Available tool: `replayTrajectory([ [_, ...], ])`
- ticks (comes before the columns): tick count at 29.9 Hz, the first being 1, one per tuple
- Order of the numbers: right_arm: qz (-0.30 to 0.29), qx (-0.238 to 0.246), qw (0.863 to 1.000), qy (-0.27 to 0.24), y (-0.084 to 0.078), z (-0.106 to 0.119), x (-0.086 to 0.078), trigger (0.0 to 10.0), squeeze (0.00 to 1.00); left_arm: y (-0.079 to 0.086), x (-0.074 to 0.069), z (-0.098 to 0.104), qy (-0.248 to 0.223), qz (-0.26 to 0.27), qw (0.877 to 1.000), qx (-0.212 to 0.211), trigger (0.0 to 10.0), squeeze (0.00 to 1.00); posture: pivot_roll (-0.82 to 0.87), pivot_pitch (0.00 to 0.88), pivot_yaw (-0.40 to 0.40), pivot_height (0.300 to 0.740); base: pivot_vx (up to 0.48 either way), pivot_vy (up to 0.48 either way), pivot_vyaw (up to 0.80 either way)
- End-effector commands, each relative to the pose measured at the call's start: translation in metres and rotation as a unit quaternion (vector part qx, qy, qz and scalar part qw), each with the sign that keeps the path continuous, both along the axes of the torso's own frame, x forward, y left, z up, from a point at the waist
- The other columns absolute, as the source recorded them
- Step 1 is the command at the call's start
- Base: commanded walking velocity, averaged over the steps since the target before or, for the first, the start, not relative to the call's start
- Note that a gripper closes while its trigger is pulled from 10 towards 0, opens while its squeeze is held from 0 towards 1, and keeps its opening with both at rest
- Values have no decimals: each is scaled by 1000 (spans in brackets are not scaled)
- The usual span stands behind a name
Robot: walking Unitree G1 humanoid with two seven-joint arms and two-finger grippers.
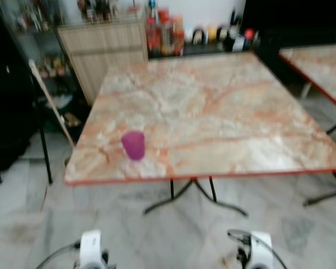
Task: Setting the table
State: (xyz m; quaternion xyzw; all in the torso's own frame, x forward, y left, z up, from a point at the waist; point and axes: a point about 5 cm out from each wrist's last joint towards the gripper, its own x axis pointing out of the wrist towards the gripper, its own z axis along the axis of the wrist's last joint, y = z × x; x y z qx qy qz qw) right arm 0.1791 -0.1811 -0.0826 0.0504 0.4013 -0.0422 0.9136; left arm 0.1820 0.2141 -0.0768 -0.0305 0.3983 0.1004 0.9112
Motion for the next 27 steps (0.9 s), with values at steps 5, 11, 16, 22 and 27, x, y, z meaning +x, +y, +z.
replayTrajectory([
  [5, 1, -7, 1000, -6, -6, 2, 3, 10000, 0, -4, 0, -1, 2, -6, 1000, -6, 10000, 0, 36, 0, 84, 740, 0, 0, 0],
  [11, -10, 10, 1000, -4, -5, 2, 2, 10000, 0, -2, 0, -1, 5, -10, 1000, -2, 10000, 0, 34, 0, 84, 740, 282, 0, -131],
  [16, -2, 2, 1000, -4, -6, 2, 2, 10000, 0, -2, 1, 0, 2, -8, 1000, -1, 10000, 0, 43, 0, 76, 740, 296, 0, -480],
  [22, 0, 5, 1000, -3, -5, 2, 3, 10000, 0, -3, 1, 0, 0, -2, 1000, -4, 10000, 0, 46, 0, 73, 740, 301, 0, 0],
  [27, 1, 5, 1000, -2, -5, 2, 3, 10000, 0, -4, -2, -2, 1, 2, 1000, -5, 10000, 0, 54, 0, 66, 740, 242, 0, 0],
])
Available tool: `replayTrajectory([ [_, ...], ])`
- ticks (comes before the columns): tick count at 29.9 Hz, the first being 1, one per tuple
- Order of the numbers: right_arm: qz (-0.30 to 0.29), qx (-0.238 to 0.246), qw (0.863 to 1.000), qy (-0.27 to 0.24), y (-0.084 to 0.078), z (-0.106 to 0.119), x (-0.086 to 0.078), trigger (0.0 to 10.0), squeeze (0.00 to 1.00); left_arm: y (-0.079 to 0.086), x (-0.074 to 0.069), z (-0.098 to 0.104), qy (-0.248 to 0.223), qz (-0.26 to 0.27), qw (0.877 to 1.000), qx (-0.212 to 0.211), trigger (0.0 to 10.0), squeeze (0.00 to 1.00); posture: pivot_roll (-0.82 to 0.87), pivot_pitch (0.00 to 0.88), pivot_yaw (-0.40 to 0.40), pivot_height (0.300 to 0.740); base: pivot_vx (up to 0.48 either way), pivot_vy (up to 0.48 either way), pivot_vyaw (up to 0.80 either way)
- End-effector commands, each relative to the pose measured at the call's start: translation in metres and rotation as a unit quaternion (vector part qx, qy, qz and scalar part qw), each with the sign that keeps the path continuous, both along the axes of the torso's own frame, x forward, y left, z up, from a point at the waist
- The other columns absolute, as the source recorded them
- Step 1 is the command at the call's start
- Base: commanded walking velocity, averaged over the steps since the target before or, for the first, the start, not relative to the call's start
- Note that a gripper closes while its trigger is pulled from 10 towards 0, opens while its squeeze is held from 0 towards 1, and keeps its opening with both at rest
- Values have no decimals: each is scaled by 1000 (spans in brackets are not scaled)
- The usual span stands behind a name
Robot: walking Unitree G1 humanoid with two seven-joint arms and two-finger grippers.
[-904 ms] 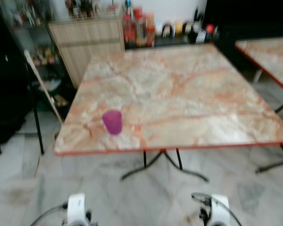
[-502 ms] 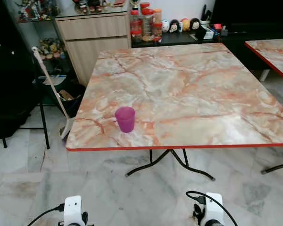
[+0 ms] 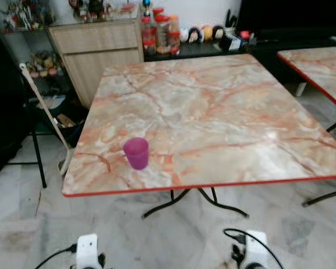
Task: Setting the table
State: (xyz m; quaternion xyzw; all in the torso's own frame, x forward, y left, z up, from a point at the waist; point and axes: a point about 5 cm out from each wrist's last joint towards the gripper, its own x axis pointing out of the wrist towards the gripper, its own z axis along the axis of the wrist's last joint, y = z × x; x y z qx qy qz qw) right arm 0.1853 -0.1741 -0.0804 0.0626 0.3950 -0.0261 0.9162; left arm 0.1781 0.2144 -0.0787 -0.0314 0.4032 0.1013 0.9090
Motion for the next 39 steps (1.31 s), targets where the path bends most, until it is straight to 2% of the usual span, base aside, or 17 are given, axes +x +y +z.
replayTrajectory([
  [1, -8, -12, 1000, 6, -12, 0, -3, 10000, 0, -4, 2, 0, -4, 2, 1000, -3, 10000, 0, 57, 0, 64, 740, 0, 0, 0],
  [7, -2, -18, 1000, 12, -12, -1, -4, 10000, 0, 0, -3, 0, -15, -8, 1000, 16, 10000, 0, 65, 0, 61, 740, 0, 0, 0],
  [9, 0, -19, 1000, 13, -13, -1, -5, 10000, 0, 4, 0, 7, -54, -13, 998, 38, 10000, 0, 67, 0, 62, 740, 0, 0, 0],
  [11, 1, -21, 1000, 16, -14, -2, -6, 10000, 0, 14, 2, 17, -115, 23, 992, 53, 10000, 0, 78, 0, 61, 740, 0, 0, 0],
  [14, 8, -22, 999, 23, -13, -3, -8, 10000, 0, 19, -1, 23, -147, 35, 986, 66, 10000, 0, 100, 11, 53, 740, 0, 0, 0],
  [15, 15, -21, 999, 27, -11, -4, -10, 10000, 0, 21, -3, 30, -177, 41, 980, 76, 10000, 0, 110, 21, 49, 740, 0, 0, 0],
  [20, 17, -20, 999, 26, -11, -4, -9, 10000, 0, 29, -5, 53, -243, 66, 962, 109, 10000, 0, 117, 36, 47, 740, 0, 0, 0],
  [22, 19, -22, 999, 26, -12, -3, -7, 10000, 0, 38, 6, 86, -310, 88, 937, 138, 10000, 0, 131, 42, 40, 740, 0, 0, 0],
  [24, 21, -26, 999, 27, -12, -3, -6, 10000, 0, 39, 35, 132, -385, 55, 904, 179, 10000, 0, 145, 43, 38, 740, 0, 0, 0],
  [25, 21, -26, 999, 27, -12, -3, -6, 10000, 0, 39, 35, 132, -385, 55, 904, 179, 10000, 0, 145, 43, 38, 740, 0, 0, 0],
  [27, 21, -27, 999, 27, -12, -2, -4, 10000, 0, 38, 59, 171, -440, 60, 879, 174, 10000, 0, 139, 48, 37, 740, 0, 0, 0],
  [29, 21, -27, 999, 26, -12, -2, -3, 10000, 0, 39, 65, 182, -453, 66, 872, 173, 10000, 0, 134, 45, 39, 740, 0, 0, 0],
  [30, 20, -27, 999, 26, -12, -1, -2, 10000, 0, 36, 80, 206, -486, 63, 855, 166, 10000, 0, 134, 43, 41, 740, 0, 0, 0],
  [31, 16, -27, 999, 24, -13, -1, -2, 10000, 0, 30, 92, 219, -507, 53, 847, 152, 10000, 0, 129, 41, 42, 740, 0, 0, 0],
  [33, 13, -28, 999, 23, -13, -1, -2, 10000, 0, 21, 103, 231, -523, 35, 841, 131, 10000, 0, 120, 40, 46, 740, 0, 0, 0],
  [35, 11, -29, 999, 23, -13, 0, -1, 10000, 0, 11, 111, 235, -522, 21, 845, 110, 10000, 0, 116, 34, 52, 740, 0, 0, 0],
  [39, 11, -30, 999, 25, -12, -1, -2, 10000, 0, -3, 124, 233, -510, -8, 853, 108, 10000, 0, 105, 28, 61, 740, 0, 0, 0],
])
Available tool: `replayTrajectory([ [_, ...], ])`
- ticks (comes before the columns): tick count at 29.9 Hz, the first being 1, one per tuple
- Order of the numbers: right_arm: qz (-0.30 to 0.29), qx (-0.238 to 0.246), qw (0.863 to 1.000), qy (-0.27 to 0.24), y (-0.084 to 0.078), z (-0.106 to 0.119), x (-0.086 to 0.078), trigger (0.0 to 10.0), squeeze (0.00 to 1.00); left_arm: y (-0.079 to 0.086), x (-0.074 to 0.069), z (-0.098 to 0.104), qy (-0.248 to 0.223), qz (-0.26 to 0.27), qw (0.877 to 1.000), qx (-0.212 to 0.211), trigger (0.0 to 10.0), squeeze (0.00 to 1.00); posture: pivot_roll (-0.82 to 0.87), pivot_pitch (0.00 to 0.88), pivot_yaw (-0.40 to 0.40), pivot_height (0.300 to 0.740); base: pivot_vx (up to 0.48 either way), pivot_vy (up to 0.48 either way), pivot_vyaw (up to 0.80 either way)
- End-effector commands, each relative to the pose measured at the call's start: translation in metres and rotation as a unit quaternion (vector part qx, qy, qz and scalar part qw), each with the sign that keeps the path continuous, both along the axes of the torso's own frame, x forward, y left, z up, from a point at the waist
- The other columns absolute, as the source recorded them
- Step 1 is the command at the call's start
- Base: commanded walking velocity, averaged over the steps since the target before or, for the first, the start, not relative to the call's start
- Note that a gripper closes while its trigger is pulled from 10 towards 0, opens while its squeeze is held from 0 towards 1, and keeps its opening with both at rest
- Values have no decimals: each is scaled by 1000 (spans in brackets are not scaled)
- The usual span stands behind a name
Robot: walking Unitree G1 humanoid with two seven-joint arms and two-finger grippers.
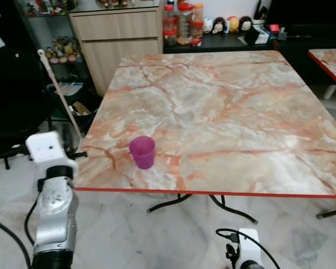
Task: Setting the table
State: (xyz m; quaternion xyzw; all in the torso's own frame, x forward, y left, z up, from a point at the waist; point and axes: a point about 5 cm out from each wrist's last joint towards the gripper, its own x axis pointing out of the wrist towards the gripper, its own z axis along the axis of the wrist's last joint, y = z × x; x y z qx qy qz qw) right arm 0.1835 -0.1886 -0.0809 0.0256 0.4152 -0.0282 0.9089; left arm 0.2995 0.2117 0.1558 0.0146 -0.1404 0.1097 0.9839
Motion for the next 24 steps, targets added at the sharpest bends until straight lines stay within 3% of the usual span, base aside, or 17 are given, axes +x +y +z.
replayTrajectory([
  [1, -3, 3, 1000, 3, 3, -1, 0, 10000, 0, -4, 6, 0, 13, -7, 1000, 8, 10000, 0, 105, 28, 61, 740, 0, 0, 0],
  [4, -3, 2, 1000, 3, 2, -1, 0, 10000, 0, -6, 8, 2, 13, -10, 1000, 4, 10000, 0, 105, 28, 61, 740, 0, 0, 0],
  [5, 0, 2, 1000, 14, 5, -3, -4, 10000, 0, -24, 21, 11, 6, -44, 999, 5, 10000, 0, 103, 0, 67, 730, 247, 0, 0],
  [7, 2, 2, 1000, 16, 7, -4, -5, 10000, 0, -34, 27, 17, 2, -65, 998, 10, 10000, 0, 102, 0, 68, 716, 291, 0, 0],
  [24, 18, -24, 999, 17, 4, -3, -3, 10000, 0, -45, 29, 12, 6, -89, 996, 3, 10000, 0, 104, 0, 61, 712, 325, 0, 0],
])
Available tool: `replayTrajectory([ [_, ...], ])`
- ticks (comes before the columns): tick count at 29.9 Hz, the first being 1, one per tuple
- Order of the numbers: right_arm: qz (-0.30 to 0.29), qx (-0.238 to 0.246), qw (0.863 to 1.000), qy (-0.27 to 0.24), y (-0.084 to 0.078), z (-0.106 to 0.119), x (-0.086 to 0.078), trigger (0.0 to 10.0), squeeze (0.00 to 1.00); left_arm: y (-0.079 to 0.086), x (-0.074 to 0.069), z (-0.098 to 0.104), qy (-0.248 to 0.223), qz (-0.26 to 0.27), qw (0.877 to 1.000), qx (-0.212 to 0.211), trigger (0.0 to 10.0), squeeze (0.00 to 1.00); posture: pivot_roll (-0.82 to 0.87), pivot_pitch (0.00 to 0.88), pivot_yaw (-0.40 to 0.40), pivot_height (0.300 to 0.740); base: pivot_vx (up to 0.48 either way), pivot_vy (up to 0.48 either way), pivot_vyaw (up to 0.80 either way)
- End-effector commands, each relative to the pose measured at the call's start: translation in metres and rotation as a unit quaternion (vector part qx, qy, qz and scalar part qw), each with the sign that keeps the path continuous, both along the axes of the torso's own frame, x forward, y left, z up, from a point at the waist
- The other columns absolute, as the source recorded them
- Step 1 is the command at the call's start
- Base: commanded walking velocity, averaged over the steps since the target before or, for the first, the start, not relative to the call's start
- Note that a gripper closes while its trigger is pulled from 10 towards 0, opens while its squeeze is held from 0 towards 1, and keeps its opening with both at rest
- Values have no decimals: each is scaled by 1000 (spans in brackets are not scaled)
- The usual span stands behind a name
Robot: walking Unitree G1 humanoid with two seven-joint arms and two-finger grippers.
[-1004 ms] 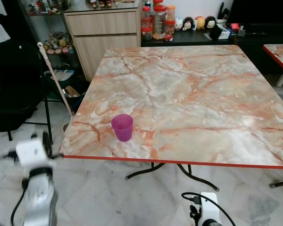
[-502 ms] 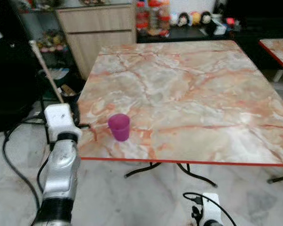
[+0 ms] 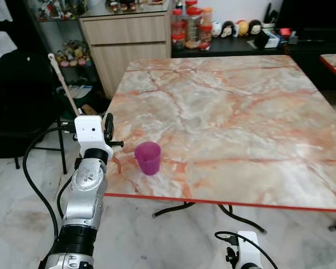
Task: Setting the table
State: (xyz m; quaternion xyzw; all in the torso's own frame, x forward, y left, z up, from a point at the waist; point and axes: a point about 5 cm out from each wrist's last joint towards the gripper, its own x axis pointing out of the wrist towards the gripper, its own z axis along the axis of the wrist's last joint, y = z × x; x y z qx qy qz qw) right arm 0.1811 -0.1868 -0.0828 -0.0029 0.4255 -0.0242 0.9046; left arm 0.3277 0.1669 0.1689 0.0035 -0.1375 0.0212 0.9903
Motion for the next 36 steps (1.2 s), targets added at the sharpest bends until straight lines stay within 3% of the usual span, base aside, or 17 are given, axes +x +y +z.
replayTrajectory([
  [1, 2, 0, 1000, 5, 2, -1, -1, 10000, 0, 0, 1, 0, 0, 0, 1000, 2, 10000, 0, 103, 0, 61, 712, 345, 0, 0],
  [10, -2, 1, 1000, 8, 5, -2, -2, 10000, 0, 2, 2, 9, -23, -6, 1000, 0, 10000, 0, 102, 0, 65, 712, 226, 0, 0],
  [13, -10, 0, 1000, 21, 3, -7, -13, 10000, 0, 6, -1, 7, -18, -2, 1000, 2, 10000, 0, 99, 0, 71, 712, 0, 0, 0],
  [21, -18, -5, 999, 33, -1, -9, -21, 10000, 0, 20, -4, 1, 36, -21, 999, -5, 10000, 0, 104, 25, 77, 712, 0, 0, 0],
  [22, -19, -5, 999, 32, -1, -9, -21, 10000, 0, 22, -4, 2, 38, -25, 999, -7, 10000, 286, 105, 26, 78, 712, 0, 0, 0],
  [23, -20, -5, 999, 32, -1, -9, -20, 10000, 0, 24, -5, 3, 40, -26, 999, -11, 10000, 1000, 104, 27, 79, 712, 0, 0, 0],
  [27, -19, -3, 999, 31, 0, -9, -18, 10000, 0, 28, -9, 11, 51, -59, 997, -17, 10000, 1000, 111, 23, 84, 712, 0, 0, 0],
  [31, -14, 2, 999, 29, 6, -9, -16, 10000, 0, 23, -8, 24, 55, -105, 993, 26, 10000, 1000, 121, 7, 92, 712, 0, 0, 0],
  [36, -25, 7, 999, 29, 7, -9, -16, 10000, 0, 24, -5, 20, 72, -106, 992, 8, 10000, 1000, 112, 0, 102, 712, 0, 0, 0],
])
